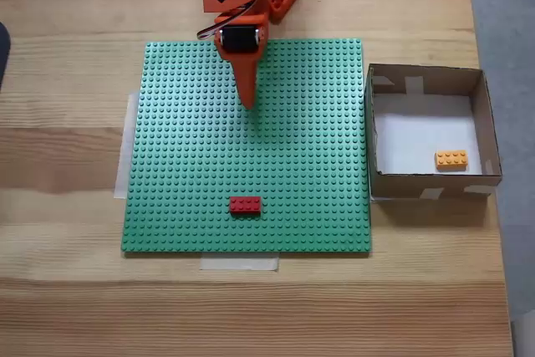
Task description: Pick the yellow lego block and put it in the box.
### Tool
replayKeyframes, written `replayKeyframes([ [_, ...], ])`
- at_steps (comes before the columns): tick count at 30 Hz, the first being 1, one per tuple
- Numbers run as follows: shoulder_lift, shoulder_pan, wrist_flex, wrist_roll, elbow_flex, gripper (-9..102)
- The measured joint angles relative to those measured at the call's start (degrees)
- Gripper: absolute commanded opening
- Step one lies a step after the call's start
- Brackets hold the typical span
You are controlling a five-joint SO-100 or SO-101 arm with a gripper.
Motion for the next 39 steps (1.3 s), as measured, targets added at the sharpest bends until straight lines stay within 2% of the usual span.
replayKeyframes([
  [39,2.1,0.7,1.1,-1.4,2.6,-1],
])
